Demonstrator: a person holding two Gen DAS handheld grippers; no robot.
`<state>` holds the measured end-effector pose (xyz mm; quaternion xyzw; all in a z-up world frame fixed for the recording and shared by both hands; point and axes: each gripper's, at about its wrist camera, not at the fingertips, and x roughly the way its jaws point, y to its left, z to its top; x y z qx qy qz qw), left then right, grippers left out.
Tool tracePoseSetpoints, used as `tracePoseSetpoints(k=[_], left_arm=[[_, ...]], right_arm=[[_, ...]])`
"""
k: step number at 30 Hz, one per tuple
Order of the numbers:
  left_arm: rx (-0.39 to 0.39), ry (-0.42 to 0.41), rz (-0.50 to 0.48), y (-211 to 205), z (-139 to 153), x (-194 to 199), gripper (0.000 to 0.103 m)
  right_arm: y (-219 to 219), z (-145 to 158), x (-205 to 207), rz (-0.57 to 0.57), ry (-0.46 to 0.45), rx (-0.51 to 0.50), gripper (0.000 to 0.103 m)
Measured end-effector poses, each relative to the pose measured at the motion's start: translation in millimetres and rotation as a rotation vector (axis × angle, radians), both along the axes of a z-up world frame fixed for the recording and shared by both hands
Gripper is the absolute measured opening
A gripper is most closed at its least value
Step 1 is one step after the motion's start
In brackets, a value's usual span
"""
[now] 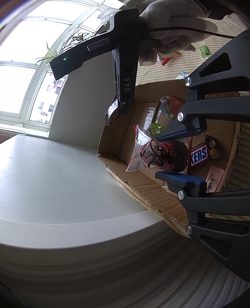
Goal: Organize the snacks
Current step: 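Carry both snacks over the cardboard box and open the left tool, then move both tools back over the snacks on the bedspread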
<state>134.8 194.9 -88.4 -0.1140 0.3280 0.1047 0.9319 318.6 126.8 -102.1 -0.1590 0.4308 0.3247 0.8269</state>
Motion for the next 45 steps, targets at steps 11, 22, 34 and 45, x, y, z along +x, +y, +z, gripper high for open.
tracePoseSetpoints(k=[11, 22, 34, 45], left_arm=[[0.011, -0.018, 0.009, -0.6, 5.0, -4.1, 0.060], [0.019, -0.046, -0.020, -16.4, 15.7, -11.7, 0.060], [-0.014, -0.086, -0.116, -63.2, 29.3, -12.2, 0.060], [0.000, -0.085, -0.216, -122.1, 31.4, -5.2, 0.060]], right_arm=[[-7.4, 17.4, -8.6, -0.013, -0.063, 0.039, 0.070], [-43.4, 37.9, -29.0, -0.052, -0.081, 0.055, 0.070], [-135.0, 69.0, -71.1, -0.129, -0.115, 0.083, 0.070], [-243.2, 73.5, -98.4, -0.272, -0.124, 0.114, 0.071]])
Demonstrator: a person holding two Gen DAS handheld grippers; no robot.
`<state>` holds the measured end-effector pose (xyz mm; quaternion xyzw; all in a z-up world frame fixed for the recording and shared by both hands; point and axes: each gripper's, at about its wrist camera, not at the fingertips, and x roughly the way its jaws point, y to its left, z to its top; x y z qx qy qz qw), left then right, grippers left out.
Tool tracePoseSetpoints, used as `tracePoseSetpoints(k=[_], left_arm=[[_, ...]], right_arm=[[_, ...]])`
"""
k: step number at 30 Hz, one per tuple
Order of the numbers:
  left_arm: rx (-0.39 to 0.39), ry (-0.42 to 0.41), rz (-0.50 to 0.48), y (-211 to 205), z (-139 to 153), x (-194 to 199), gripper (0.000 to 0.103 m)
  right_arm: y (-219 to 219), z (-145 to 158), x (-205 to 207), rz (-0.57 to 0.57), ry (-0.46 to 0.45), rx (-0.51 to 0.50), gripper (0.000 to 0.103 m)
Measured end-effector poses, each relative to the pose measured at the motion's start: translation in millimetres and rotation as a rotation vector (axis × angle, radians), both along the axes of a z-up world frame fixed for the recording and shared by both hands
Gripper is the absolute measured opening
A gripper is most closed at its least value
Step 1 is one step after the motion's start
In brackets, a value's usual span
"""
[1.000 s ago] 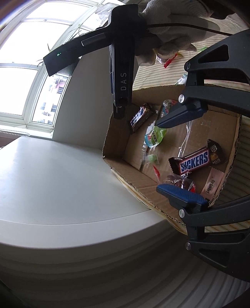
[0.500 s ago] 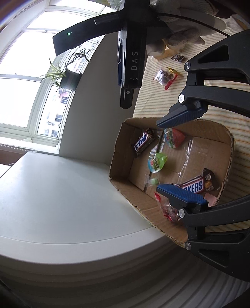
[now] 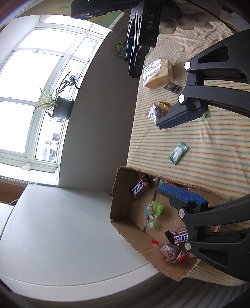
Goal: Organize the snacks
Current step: 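Move both tools back over the snacks on the bedspread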
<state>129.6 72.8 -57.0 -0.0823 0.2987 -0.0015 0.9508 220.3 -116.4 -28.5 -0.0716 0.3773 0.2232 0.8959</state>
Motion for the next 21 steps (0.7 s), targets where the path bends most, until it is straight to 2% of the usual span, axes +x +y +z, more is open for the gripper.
tracePoseSetpoints(k=[5, 9, 15, 21], left_arm=[[0.008, 0.037, -0.060, -20.1, -9.8, 3.4, 0.060], [0.040, 0.064, -0.116, -31.8, -18.6, 1.9, 0.060], [0.044, 0.115, -0.165, -42.7, -31.9, 3.1, 0.060], [0.065, 0.186, -0.217, -61.1, -50.2, 15.4, 0.059]], right_arm=[[-34.6, -12.8, -8.2, -0.023, 0.048, 0.015, 0.071], [-50.2, -32.5, -12.4, -0.019, 0.122, 0.055, 0.071], [-54.4, -67.9, -10.1, -0.022, 0.229, 0.079, 0.071], [-55.9, -86.7, 6.9, -0.067, 0.303, 0.129, 0.071]])
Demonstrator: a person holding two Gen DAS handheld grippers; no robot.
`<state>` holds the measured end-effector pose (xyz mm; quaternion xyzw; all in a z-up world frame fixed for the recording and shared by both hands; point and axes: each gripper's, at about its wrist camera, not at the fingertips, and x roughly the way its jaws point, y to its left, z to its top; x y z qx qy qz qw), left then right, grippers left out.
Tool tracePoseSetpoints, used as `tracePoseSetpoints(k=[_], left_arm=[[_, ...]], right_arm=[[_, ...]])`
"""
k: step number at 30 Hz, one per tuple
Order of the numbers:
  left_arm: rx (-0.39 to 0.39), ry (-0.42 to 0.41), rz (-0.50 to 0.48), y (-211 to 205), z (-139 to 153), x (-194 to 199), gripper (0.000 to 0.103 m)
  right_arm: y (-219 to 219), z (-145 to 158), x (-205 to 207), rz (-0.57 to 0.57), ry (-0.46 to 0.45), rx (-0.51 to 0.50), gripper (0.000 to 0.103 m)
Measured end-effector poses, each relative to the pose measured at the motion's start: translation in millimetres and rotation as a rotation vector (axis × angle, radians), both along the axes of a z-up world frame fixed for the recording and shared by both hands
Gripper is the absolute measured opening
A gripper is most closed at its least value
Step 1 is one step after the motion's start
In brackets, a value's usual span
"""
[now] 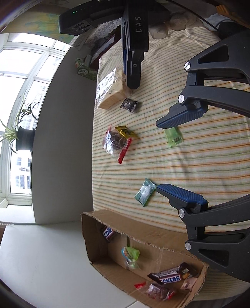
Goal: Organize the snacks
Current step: 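Move both tools back over the snacks on the bedspread, then grasp the green square packet with the left tool while the right tool grasps the black candy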
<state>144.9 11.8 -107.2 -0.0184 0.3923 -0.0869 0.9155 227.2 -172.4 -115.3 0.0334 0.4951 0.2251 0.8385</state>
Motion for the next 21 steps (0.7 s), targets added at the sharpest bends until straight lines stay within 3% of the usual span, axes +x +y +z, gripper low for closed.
tracePoseSetpoints(k=[7, 9, 16, 21], left_arm=[[-0.049, 0.033, 0.019, 9.2, -4.7, 5.4, 0.040], [-0.059, 0.038, 0.016, 10.3, -5.2, 6.0, 0.034], [-0.066, 0.076, -0.034, 3.2, -13.6, 13.3, 0.033], [-0.130, 0.135, -0.019, 7.2, -22.6, 30.5, 0.033]], right_arm=[[-0.2, -13.3, 19.2, -0.047, 0.055, 0.020, 0.070], [0.9, -19.9, 25.9, -0.064, 0.095, 0.046, 0.063], [1.5, -34.6, 43.3, -0.128, 0.149, 0.072, 0.059], [10.2, -40.6, 50.4, -0.132, 0.151, 0.060, 0.059]])
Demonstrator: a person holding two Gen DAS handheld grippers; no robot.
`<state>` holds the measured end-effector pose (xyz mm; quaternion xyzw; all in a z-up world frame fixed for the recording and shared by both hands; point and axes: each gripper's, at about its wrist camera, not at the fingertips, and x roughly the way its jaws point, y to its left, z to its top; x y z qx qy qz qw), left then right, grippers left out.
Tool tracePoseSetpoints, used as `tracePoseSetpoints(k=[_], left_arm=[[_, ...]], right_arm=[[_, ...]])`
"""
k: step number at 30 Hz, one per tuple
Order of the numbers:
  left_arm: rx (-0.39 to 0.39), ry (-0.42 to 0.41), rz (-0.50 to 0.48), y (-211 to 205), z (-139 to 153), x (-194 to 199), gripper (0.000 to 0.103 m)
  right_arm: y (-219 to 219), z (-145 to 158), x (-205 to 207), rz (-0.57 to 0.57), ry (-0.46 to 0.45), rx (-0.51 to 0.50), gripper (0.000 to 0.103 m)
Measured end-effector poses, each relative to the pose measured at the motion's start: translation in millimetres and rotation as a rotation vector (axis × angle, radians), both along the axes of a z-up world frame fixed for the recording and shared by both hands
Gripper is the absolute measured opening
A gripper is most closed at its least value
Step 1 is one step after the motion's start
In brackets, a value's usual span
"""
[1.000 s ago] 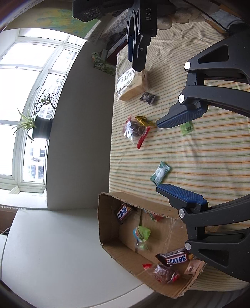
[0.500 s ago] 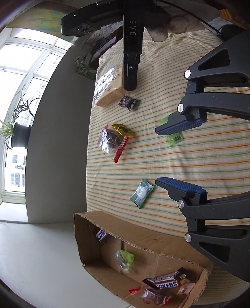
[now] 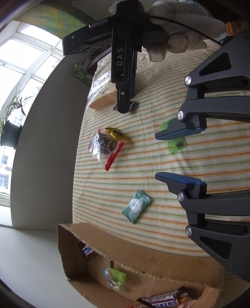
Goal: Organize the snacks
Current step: 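Grasp the green square packet with the left tool while the right tool grasps the black candy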
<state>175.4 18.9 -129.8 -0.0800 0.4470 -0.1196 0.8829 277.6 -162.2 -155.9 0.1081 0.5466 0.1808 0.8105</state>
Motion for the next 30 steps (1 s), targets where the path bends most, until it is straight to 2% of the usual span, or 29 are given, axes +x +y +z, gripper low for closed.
tracePoseSetpoints(k=[8, 15, 18, 24, 29, 30], left_arm=[[0.004, 0.056, -0.063, -17.2, -13.8, 10.1, 0.033], [0.078, 0.022, -0.166, -41.9, -11.7, -20.0, 0.033], [0.142, -0.003, -0.162, -49.8, -13.0, -26.3, 0.033], [0.224, -0.042, -0.160, -63.6, -14.7, -22.9, 0.033], [0.201, -0.027, -0.158, -68.4, -17.2, -18.7, 0.032], [0.197, -0.024, -0.151, -68.3, -17.2, -15.9, 0.029]], right_arm=[[4.9, -1.2, 0.5, 0.025, -0.014, -0.010, 0.059], [-1.7, -0.6, -0.7, 0.026, -0.018, -0.004, 0.059], [-1.3, 0.1, -1.7, 0.030, -0.026, -0.020, 0.059], [11.2, -0.1, -1.5, 0.047, -0.049, -0.081, 0.059], [18.8, -0.9, 6.8, 0.036, -0.053, -0.102, 0.059], [21.2, -1.0, 7.5, 0.040, -0.055, -0.114, 0.059]])
